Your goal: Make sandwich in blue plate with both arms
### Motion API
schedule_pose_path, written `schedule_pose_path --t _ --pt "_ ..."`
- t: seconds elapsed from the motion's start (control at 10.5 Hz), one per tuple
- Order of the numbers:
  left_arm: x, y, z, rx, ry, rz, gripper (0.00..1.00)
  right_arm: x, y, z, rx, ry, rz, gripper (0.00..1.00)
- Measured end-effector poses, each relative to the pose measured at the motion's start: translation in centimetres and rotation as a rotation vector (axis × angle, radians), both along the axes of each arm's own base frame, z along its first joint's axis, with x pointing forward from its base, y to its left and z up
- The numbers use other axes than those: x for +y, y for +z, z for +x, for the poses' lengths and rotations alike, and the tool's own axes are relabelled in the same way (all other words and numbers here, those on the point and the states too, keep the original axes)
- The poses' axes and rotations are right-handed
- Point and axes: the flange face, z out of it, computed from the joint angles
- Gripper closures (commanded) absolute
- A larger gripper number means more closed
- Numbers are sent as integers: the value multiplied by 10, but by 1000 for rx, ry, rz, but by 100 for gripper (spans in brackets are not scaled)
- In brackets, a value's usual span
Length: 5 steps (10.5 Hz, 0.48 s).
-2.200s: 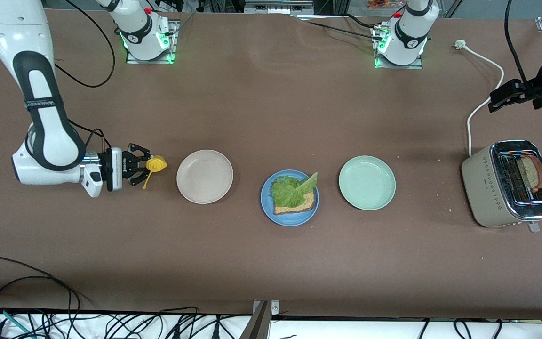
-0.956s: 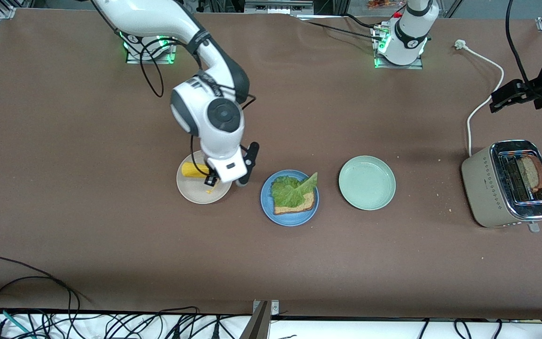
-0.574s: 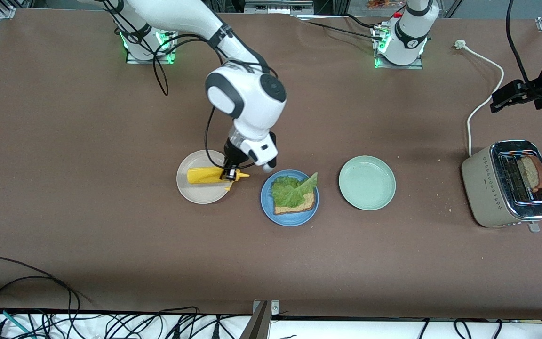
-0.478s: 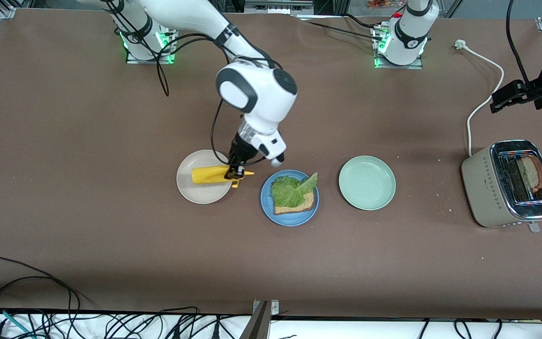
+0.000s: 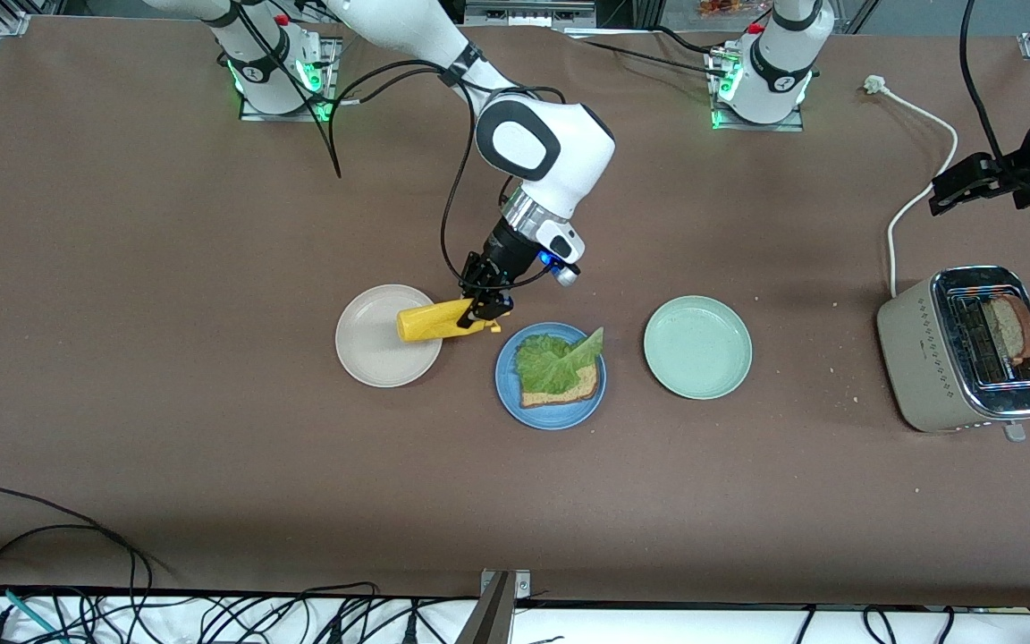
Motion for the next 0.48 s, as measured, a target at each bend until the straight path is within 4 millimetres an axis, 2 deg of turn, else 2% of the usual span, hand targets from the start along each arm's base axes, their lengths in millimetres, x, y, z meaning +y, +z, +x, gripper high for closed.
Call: schedule_pose_path --t 0.29,0.48 --pt "-1 0 0 0 -2 0 0 -6 8 10 -10 -21 12 84" --pt "-1 0 0 0 -1 0 0 -15 23 21 50 -109 105 85"
